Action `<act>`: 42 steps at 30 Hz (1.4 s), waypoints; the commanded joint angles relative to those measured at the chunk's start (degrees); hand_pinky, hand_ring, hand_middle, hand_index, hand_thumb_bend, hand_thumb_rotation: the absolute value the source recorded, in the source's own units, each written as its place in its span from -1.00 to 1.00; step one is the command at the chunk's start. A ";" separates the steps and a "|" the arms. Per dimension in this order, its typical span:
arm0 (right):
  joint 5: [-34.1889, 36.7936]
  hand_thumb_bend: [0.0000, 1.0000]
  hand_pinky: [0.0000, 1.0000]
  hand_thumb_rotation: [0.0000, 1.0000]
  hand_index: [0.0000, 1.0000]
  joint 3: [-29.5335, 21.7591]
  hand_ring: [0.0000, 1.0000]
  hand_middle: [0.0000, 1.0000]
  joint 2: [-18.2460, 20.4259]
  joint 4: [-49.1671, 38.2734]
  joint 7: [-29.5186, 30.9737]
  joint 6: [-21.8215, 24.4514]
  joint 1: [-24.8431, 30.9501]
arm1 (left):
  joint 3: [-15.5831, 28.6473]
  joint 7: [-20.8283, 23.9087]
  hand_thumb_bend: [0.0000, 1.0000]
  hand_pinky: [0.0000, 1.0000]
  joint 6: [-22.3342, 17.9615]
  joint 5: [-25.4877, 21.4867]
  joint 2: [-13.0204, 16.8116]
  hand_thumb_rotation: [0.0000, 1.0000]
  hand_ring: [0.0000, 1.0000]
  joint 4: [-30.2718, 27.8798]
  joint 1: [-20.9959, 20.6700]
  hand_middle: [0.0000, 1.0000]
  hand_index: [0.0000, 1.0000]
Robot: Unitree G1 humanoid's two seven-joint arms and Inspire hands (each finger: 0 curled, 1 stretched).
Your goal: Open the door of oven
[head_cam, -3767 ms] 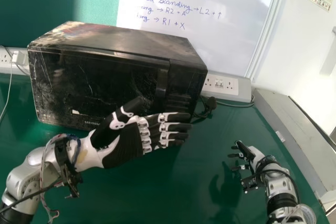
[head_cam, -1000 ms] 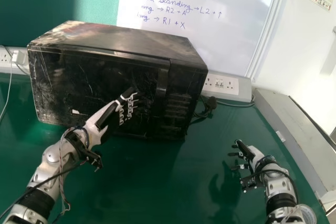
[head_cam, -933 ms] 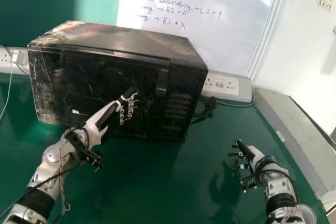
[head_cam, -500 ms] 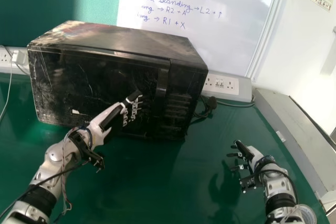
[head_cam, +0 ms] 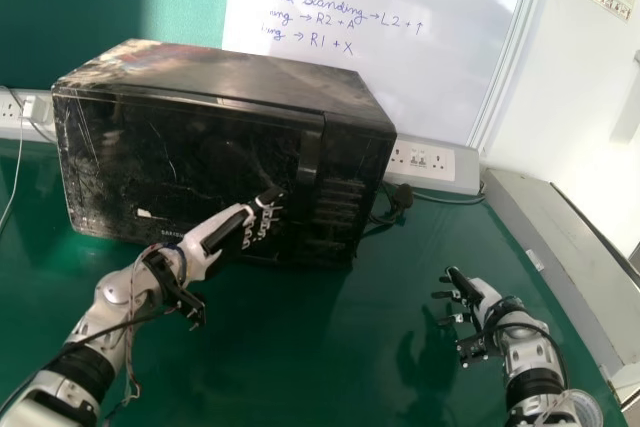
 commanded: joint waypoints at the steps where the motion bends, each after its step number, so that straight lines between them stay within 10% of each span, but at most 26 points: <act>1: 0.25 -0.06 0.13 -0.09 0.83 -0.12 0.22 0.37 -0.22 0.24 0.31 0.09 -0.10 | -0.56 -0.21 1.00 0.78 -0.33 0.66 -0.53 0.88 0.89 0.97 -1.15 0.95 1.00; 20: 0.34 0.16 0.49 0.00 0.83 -0.37 0.33 0.33 -0.28 0.18 1.55 -0.43 -0.30 | -1.11 2.61 1.00 0.88 -3.47 3.31 -1.81 0.89 0.93 8.24 -4.75 0.95 1.00; 28: -0.04 0.01 0.26 -0.11 0.81 -0.17 0.25 0.29 0.02 0.18 0.76 -0.13 -0.42 | -1.45 5.16 1.00 0.91 -5.11 5.54 -2.31 0.85 0.93 13.45 -7.16 0.95 1.00; 42: 0.14 0.06 0.52 0.00 0.85 -0.12 0.37 0.36 -0.10 0.21 1.69 -0.24 -0.50 | 1.16 -0.21 1.00 0.41 -3.78 2.77 -3.58 0.82 0.82 17.97 -9.96 0.93 1.00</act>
